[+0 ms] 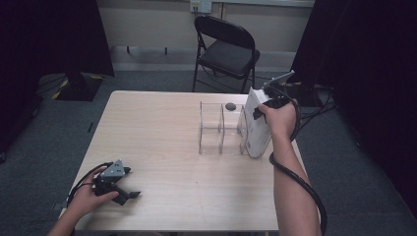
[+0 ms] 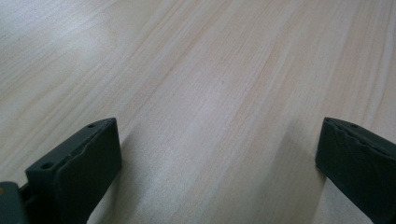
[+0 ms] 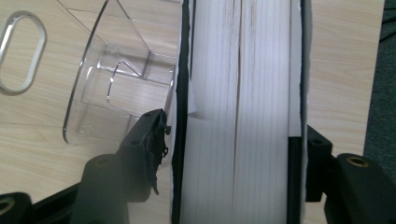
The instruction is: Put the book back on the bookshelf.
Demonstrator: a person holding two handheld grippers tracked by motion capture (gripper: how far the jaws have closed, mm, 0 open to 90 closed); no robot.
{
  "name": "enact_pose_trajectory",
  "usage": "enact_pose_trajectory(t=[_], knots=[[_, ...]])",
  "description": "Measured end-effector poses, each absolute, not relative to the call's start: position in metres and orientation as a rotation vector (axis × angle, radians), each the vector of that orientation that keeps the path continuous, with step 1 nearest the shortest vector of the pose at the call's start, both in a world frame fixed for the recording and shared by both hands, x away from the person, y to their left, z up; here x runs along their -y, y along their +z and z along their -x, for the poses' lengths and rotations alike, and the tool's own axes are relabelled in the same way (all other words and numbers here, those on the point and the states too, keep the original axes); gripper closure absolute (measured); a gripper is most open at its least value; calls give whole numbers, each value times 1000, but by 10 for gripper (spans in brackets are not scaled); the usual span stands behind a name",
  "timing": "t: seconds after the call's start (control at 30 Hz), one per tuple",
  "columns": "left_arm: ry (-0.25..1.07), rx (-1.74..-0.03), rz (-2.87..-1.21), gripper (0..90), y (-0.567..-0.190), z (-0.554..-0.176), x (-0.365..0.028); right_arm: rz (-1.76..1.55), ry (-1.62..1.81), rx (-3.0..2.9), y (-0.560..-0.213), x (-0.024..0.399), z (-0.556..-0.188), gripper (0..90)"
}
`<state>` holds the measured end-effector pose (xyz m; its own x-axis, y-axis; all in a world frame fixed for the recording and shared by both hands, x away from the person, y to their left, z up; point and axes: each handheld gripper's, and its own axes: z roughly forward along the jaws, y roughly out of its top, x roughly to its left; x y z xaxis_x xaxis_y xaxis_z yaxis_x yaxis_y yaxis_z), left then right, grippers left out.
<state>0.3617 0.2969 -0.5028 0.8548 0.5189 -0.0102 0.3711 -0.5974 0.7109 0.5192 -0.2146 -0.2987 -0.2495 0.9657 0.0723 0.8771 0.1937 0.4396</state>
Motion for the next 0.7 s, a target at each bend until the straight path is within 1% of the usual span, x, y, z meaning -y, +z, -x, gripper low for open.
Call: enact_pose_trajectory(t=[0.7], knots=[[254,-642,-2277,0,-503,-362,-297,-1785,644,-2254,-301,224,-505,334]])
